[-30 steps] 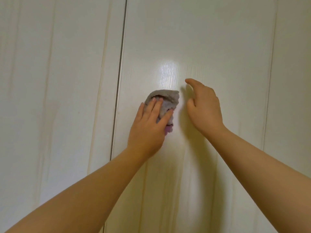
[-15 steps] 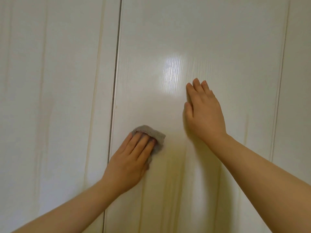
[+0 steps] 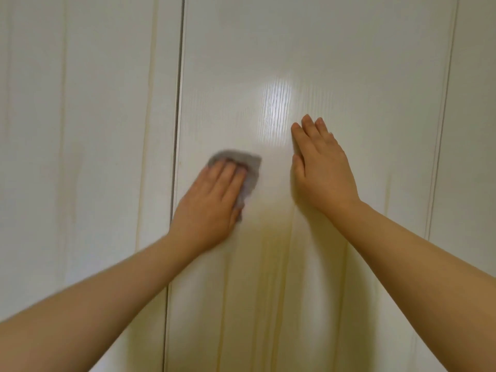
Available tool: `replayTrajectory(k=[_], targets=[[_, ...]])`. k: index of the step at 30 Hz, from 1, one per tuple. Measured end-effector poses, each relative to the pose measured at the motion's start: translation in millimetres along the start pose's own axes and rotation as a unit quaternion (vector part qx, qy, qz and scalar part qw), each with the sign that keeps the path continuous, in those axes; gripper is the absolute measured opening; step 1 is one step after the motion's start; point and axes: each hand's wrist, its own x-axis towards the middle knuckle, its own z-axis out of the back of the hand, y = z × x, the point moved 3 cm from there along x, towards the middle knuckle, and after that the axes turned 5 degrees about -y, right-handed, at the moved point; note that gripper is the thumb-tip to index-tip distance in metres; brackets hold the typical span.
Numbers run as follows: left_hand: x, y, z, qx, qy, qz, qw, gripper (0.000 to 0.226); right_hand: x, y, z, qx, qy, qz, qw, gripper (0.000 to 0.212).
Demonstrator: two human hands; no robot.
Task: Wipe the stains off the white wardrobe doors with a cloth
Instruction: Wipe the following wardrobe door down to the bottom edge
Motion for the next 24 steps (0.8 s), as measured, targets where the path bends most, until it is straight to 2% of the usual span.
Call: replayTrajectory(k=[2,4,8,11,15,16,17,21,23,24], targets=[[39,16,4,0.013,-0.026,0.087,0.996,0.06,0,-2,2,0.001,-0.001,0.008,1.0,0.048],[36,10,2,0.009,-0.037,0.115,0.993,0.062,0,-5,2,0.0,0.013,0.02,1.0,0.049],[-41,-24,-1,-0.02,0.005,0.01,1.0,0.057,-2,-13,13,-0.013,0.011,0.021,1.0,0.05],[-23,-9,2,-0.005,0.028,-0.016,0.999,0.057,-3,-24,27,-0.056,-0.02,-0.045,0.997,0.054],[52,4,5,0.016,-0.04,0.13,0.991,0.061,-5,-40,27,-0.074,0.011,-0.08,0.994,0.053],[49,-3,3,0.015,-0.048,0.134,0.99,0.061,-6,-43,25,-0.074,0.016,-0.076,0.994,0.054],[34,-14,-1,0.009,-0.04,0.111,0.993,0.061,-6,-46,22,-0.076,0.018,-0.072,0.994,0.054],[-46,-38,0,-0.02,0.047,-0.066,0.996,0.06,-7,-51,22,-0.08,0.009,-0.06,0.995,0.055],[-31,-15,1,-0.003,0.043,-0.06,0.997,0.06,-6,-51,23,-0.08,0.009,-0.054,0.995,0.055],[-12,1,2,0.0,0.031,-0.004,1.0,0.06,-6,-50,22,-0.078,0.009,-0.056,0.995,0.055]])
